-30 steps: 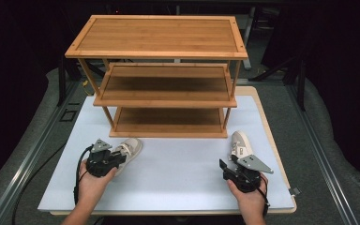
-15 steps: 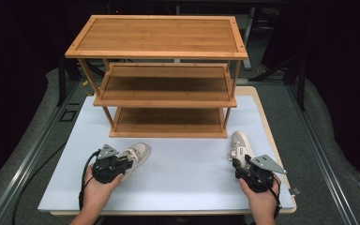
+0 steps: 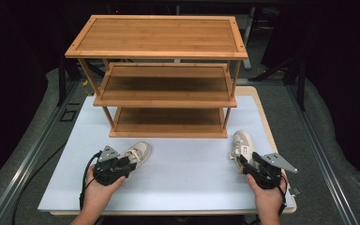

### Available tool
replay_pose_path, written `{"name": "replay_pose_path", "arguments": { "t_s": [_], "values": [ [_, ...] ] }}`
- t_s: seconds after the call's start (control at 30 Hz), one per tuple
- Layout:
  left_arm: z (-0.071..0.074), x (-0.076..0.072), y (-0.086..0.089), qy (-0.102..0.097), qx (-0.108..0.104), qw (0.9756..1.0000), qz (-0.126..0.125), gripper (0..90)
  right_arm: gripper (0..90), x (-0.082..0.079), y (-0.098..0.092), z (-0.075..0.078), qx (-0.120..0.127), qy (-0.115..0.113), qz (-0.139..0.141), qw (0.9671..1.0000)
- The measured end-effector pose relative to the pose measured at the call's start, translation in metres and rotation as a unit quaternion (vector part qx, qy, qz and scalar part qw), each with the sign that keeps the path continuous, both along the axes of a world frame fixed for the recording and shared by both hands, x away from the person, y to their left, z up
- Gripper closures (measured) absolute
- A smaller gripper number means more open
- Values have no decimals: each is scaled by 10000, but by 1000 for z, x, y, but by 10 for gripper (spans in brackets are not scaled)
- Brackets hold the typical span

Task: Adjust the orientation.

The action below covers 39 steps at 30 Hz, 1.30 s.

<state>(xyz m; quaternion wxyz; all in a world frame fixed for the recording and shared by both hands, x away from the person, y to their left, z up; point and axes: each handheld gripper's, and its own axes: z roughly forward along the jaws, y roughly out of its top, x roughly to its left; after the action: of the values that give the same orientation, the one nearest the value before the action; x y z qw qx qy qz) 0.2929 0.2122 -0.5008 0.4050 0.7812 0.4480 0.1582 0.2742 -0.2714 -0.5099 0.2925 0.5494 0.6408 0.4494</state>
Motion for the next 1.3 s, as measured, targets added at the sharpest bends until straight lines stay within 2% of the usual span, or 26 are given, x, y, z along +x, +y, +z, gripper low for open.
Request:
{"name": "replay_pose_path", "arguments": {
  "t_s": [0.03, 0.07, 0.1, 0.3, 0.37, 0.43, 0.47, 0.5, 0.53, 0.57, 0.63, 0.7, 0.73, 0.8, 0.83, 0.87, 0.97, 1.1, 1.17, 1.27, 1.3],
  "values": [
    [2, -1, 3, -27, -67, 10000, 20, 545, 442, 3, -5, 0, 275, -18, -54, 9996],
    [2, -1, 3, -27, -67, 10000, 20, 540, 442, 3, -5, 0, 275, -18, -54, 9996],
    [3, -2, 4, -71, -82, 9999, 49, 533, 423, 5, -10, -1, 426, -34, -98, 9990],
    [7, -4, 10, -172, -85, 9998, 88, 521, 410, 9, -24, -3, 487, 15, -346, 9982],
    [11, -5, 14, -248, -135, 9995, 116, 515, 358, 9, -32, -4, 683, 20, -423, 9968],
    [14, -6, 16, -289, -147, 9994, 135, 514, 326, 9, -34, -3, 662, 21, -419, 9969],
    [15, -6, 18, -336, -152, 9992, 165, 514, 288, 9, -35, -3, 594, 58, -431, 9973],
    [16, -5, 21, -363, -141, 9990, 203, 508, 255, 10, -37, -5, 359, 92, -544, 9978],
    [16, -5, 21, -363, -141, 9990, 203, 508, 255, 10, -37, -5, 359, 92, -544, 9978],
    [16, -5, 23, -347, -143, 9990, 225, 508, 266, 12, -40, -7, 307, 234, -549, 9977],
    [15, -4, 27, -345, -166, 9988, 294, 507, 270, 13, -41, -8, 296, 278, -530, 9978],
    [15, -3, 31, -344, -174, 9987, 341, 496, 248, 15, -38, -11, 79, 420, -537, 9976],
    [15, -3, 33, -342, -161, 9986, 374, 496, 248, 15, -38, -11, 79, 420, -537, 9976],
    [14, -2, 36, -379, -127, 9983, 432, 485, 222, 18, -34, -14, -170, 536, -474, 9973],
    [13, 0, 40, -354, -118, 9981, 496, 482, 223, 21, -29, -17, -449, 644, -554, 9954],
    [13, 0, 42, -359, -107, 9979, 528, 482, 226, 22, -28, -18, -539, 672, -592, 9945],
    [12, 1, 48, -373, -127, 9972, 632, 482, 245, 26, -26, -24, -683, 765, -592, 9930],
    [12, 2, 53, -389, -121, 9967, 708, 476, 283, 25, -27, -25, -745, 745, -648, 9923],
    [14, 2, 60, -450, -115, 9954, 832, 464, 299, 25, -26, -25, -783, 754, -674, 9918],
    [15, 1, 65, -503, -182, 9943, 927, 464, 308, 25, -26, -23, -733, 806, -679, 9917],
    [15, 1, 68, -519, -186, 9937, 971, 464, 318, 24, -25, -22, -630, 839, -706, 9920]
  ]
}}
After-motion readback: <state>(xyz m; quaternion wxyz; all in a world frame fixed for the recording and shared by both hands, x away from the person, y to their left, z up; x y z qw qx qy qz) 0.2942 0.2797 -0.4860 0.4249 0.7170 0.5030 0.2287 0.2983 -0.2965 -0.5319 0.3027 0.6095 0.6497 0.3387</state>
